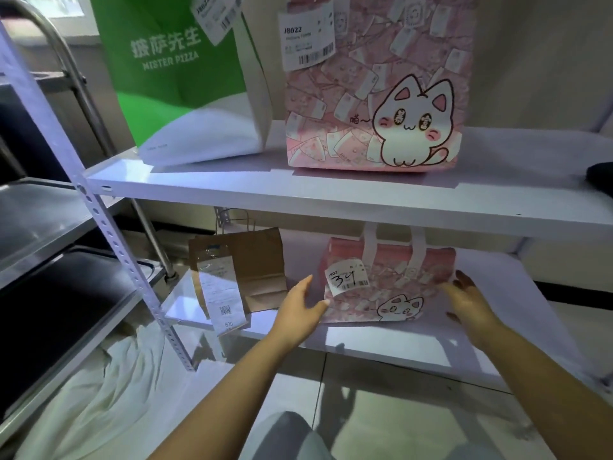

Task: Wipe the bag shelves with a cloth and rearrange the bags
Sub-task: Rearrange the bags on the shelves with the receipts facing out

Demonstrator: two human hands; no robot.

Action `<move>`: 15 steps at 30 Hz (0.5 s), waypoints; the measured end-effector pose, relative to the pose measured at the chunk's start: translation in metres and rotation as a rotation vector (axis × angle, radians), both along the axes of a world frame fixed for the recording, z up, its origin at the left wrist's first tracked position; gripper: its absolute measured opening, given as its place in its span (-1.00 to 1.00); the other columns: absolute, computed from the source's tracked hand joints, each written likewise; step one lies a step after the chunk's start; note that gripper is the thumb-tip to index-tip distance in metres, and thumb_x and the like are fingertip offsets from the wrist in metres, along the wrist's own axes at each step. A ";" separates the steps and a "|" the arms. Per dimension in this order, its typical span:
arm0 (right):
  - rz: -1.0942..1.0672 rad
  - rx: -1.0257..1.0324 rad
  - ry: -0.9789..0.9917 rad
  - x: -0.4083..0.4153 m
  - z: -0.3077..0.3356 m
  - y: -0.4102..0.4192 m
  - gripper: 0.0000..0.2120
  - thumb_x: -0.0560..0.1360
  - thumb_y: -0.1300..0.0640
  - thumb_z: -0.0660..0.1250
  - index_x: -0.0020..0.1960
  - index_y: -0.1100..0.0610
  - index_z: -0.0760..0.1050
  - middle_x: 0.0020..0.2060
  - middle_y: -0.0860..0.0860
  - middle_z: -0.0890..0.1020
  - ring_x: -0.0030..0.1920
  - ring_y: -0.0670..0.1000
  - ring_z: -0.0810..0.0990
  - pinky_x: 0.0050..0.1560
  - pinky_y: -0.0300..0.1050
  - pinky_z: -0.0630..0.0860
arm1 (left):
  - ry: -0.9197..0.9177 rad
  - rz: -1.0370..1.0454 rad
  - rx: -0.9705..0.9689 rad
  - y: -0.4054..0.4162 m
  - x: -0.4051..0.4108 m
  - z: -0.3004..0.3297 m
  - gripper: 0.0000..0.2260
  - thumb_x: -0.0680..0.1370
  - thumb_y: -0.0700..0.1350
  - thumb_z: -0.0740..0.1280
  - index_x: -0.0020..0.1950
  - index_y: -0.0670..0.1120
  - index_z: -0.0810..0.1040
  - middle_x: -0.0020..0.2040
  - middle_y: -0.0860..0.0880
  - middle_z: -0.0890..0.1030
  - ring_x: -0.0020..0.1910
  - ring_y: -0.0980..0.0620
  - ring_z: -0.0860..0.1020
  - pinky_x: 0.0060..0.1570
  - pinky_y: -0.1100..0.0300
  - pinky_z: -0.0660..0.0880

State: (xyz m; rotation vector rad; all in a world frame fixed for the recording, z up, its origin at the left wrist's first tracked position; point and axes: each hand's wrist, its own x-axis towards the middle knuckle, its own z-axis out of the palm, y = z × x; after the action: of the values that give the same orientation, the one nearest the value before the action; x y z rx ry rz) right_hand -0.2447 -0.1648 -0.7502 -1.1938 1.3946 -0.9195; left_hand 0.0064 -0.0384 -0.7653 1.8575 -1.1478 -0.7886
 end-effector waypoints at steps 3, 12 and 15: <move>0.087 0.026 0.021 0.001 0.009 -0.009 -0.61 0.55 0.20 0.22 0.37 0.09 0.32 0.27 0.07 0.43 0.24 0.14 0.37 0.30 0.20 0.33 | 0.013 -0.016 0.012 -0.013 -0.008 0.011 -0.35 0.53 -0.08 0.37 0.52 -0.08 0.12 0.51 -0.04 0.24 0.45 -0.07 0.26 0.33 0.02 0.31; 0.150 -0.049 0.017 0.003 0.004 0.004 -0.71 0.53 0.21 0.29 0.23 0.14 0.39 0.11 0.11 0.54 0.15 0.15 0.48 0.15 0.08 0.37 | 0.212 -0.005 -0.012 -0.027 -0.009 0.012 -0.66 0.49 -0.17 0.41 0.17 0.07 0.37 0.13 0.01 0.58 0.14 -0.01 0.53 0.14 0.10 0.53; 0.134 -0.082 0.012 -0.003 -0.004 0.013 -0.77 0.52 0.18 0.33 0.17 0.10 0.45 0.07 0.07 0.58 0.15 0.15 0.52 0.12 0.06 0.41 | 0.176 0.059 -0.070 -0.020 -0.006 0.007 -0.66 0.50 -0.21 0.38 0.21 0.01 0.39 0.14 0.02 0.60 0.09 0.04 0.57 -0.09 0.30 0.55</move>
State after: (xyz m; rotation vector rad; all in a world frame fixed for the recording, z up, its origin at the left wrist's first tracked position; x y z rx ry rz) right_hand -0.2478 -0.1517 -0.7539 -1.3400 1.2797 -0.8835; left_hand 0.0004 -0.0586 -0.7579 1.7193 -0.9930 -0.8495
